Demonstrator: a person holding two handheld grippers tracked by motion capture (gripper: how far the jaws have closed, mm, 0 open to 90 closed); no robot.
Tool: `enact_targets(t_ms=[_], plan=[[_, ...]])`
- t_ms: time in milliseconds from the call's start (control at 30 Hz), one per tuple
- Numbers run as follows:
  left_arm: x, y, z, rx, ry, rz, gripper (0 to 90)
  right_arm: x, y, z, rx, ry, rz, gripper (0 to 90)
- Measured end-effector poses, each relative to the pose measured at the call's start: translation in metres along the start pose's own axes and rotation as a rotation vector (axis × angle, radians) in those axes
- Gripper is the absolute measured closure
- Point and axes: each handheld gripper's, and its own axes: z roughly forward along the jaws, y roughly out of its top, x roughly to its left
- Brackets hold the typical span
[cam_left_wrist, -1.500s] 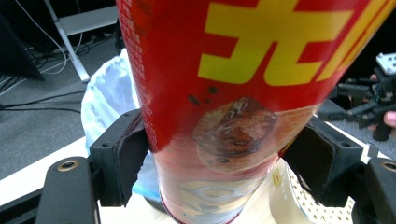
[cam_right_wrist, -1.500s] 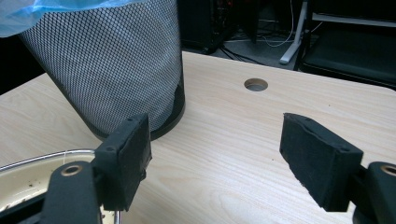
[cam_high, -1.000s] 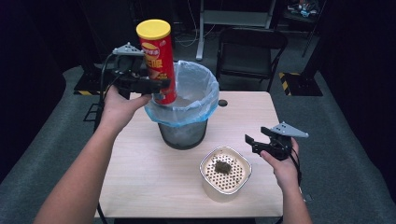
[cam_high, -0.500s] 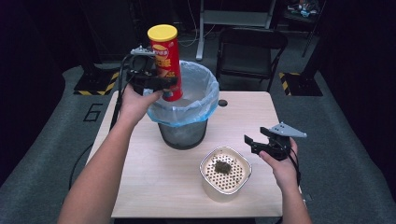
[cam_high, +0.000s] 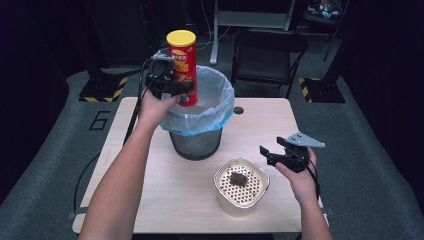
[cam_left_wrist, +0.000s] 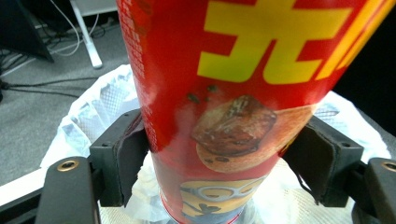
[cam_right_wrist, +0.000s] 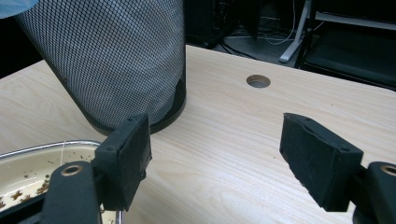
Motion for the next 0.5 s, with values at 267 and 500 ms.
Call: enact_targets(t_ms=[267,500], plan=[[0.005,-0.003,0.014,0.093,0.031,-0.022,23.7,-0.002,0.000,0.000,-0.001,-0.002,0.000,24.2],[0.020,-0.014,0.003,0.086,0.050,-0.049,16.4,-0.004,0.000,-0.003,-0.007,-0.007,0.012,24.2]])
